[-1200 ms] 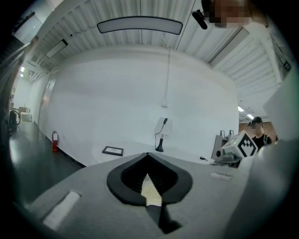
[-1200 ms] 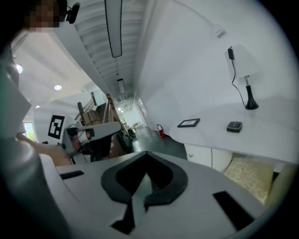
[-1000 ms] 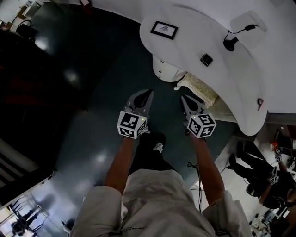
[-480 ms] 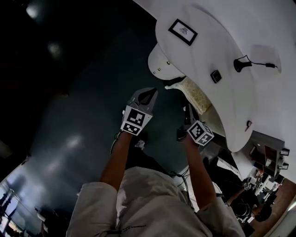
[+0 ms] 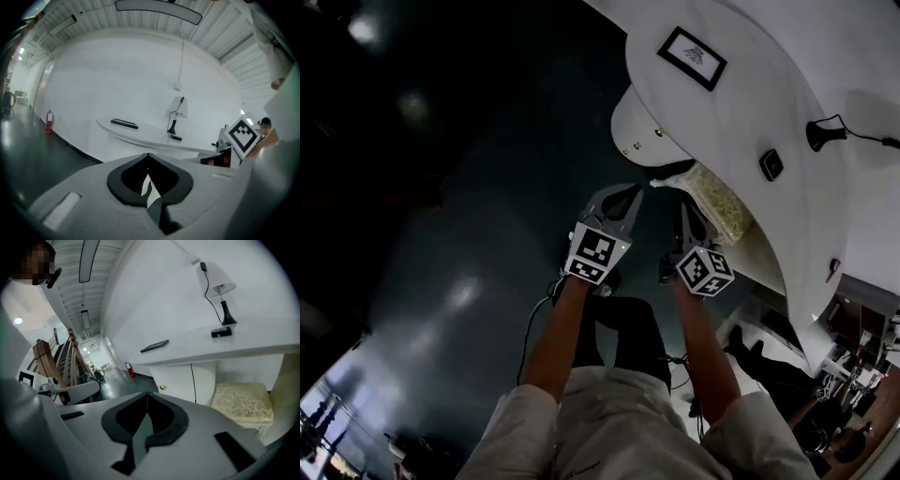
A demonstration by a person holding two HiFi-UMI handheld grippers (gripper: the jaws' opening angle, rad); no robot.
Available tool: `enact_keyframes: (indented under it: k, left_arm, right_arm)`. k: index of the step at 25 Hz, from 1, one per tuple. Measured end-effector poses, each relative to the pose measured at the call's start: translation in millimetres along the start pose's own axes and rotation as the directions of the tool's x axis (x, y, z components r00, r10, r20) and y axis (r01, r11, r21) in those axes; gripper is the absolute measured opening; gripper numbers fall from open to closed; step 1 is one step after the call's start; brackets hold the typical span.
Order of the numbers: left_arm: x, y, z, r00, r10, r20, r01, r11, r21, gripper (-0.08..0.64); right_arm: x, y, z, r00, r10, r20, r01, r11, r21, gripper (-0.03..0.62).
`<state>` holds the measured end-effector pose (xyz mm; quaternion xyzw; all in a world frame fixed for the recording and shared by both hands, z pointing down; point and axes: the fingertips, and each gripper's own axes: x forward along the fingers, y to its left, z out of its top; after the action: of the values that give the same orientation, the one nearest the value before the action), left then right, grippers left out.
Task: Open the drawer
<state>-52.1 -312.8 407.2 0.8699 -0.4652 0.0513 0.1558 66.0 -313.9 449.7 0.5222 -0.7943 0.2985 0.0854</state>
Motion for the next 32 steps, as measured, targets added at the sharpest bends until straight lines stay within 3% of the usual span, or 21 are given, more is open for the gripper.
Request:
enact_keyframes:
  k: [5, 10, 13, 17, 21, 27, 32]
  left_arm:
    - [40, 41, -65, 0.997, 0.066, 0.041, -0.067, 0.997, 0.036, 0.009]
    - [79, 71, -134, 0.998, 0.05, 0.044, -0.053, 0.994, 0.093, 0.009]
    - [104, 86, -174, 0.998, 0.039, 0.055, -0.046, 0.99, 0.133, 0.009]
    - [140, 111, -217, 0.996, 0.047, 0.075, -0.06, 0.982, 0.181, 0.009]
    - [152, 116, -247, 0.984, 0.137, 0.117, -0.156, 0.972, 0.175, 0.009]
    - [190, 109, -270, 0.992, 0.09, 0.09, -0.11, 0.964, 0.242, 0.009]
    - [209, 97, -282, 0.998, 0.023, 0.056, -0.038, 0.957, 0.289, 0.009]
  right_arm:
    - [57, -33, -39, 0.997, 0.043, 0.066, -0.04, 0.998, -0.051, 0.015]
    - [103, -87, -64, 0.982, -0.027, 0.186, 0.04, 0.997, -0.067, 0.015]
    - [132, -101, -75, 0.964, -0.026, 0.266, 0.058, 0.992, -0.113, 0.015]
    - [159, -110, -83, 0.921, 0.019, 0.39, 0.023, 0.994, -0.105, 0.015]
    - [159, -117, -99, 0.896, 0.097, 0.432, -0.039, 0.989, -0.141, 0.015]
    - [147, -124, -96, 0.866, 0.145, 0.478, -0.031, 0.97, -0.239, 0.015]
    - [135, -131, -81, 0.881, 0.125, 0.456, -0.015, 0.971, -0.239, 0.015]
